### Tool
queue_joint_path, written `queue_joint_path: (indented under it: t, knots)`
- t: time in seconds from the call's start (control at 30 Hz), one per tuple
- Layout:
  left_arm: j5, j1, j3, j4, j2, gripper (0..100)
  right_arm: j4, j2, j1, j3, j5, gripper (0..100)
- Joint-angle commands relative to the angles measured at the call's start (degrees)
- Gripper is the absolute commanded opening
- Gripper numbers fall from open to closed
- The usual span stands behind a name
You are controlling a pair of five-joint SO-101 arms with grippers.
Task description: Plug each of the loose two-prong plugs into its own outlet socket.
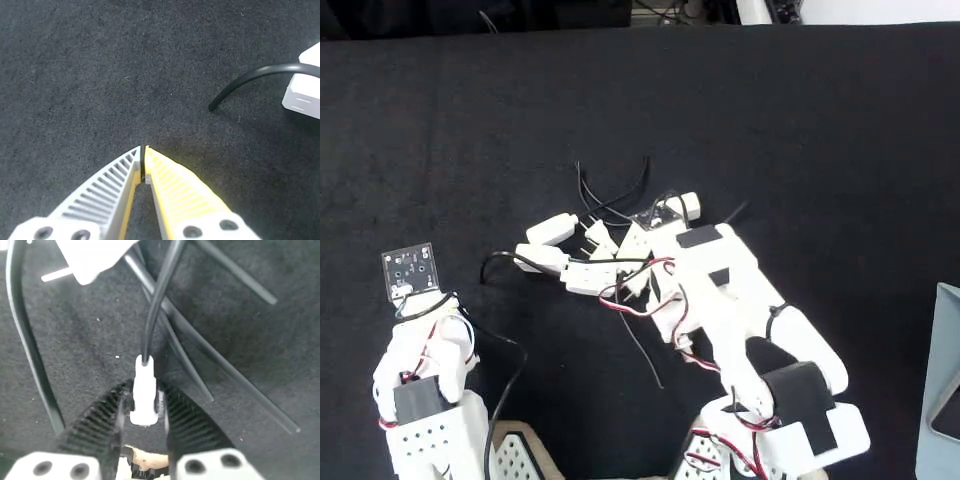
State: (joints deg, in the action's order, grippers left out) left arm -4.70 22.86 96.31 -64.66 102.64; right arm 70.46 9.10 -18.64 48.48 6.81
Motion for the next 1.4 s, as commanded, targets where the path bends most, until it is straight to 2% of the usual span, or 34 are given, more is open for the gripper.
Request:
queue_joint_path:
  t: [0.0, 0.37, 0.93, 1.1, 1.37]
  knots:
    - [0.3, 0.7, 1.1, 0.8, 0.3, 3, 2.1, 4.4, -0.4, -2.1, -0.3, 1.1]
    - [0.4, 0.4, 1.1, 0.9, 0.3, 3, 10.5, 27.8, -0.4, -2.2, -0.1, 1.1]
    - [0.3, 0.3, -3.6, 0.9, 0.4, 3, 11.3, 59.4, -0.4, -2.0, -0.4, 1.1]
    - [-1.0, 0.0, -9.3, 2.1, 0.4, 3, 3.4, 64.0, -0.3, 3.1, -2.3, 1.1]
    - [-12.3, -8.8, -17.4, 2.5, -0.4, 4, -14.8, 64.4, -0.3, 16.4, -10.3, 1.1]
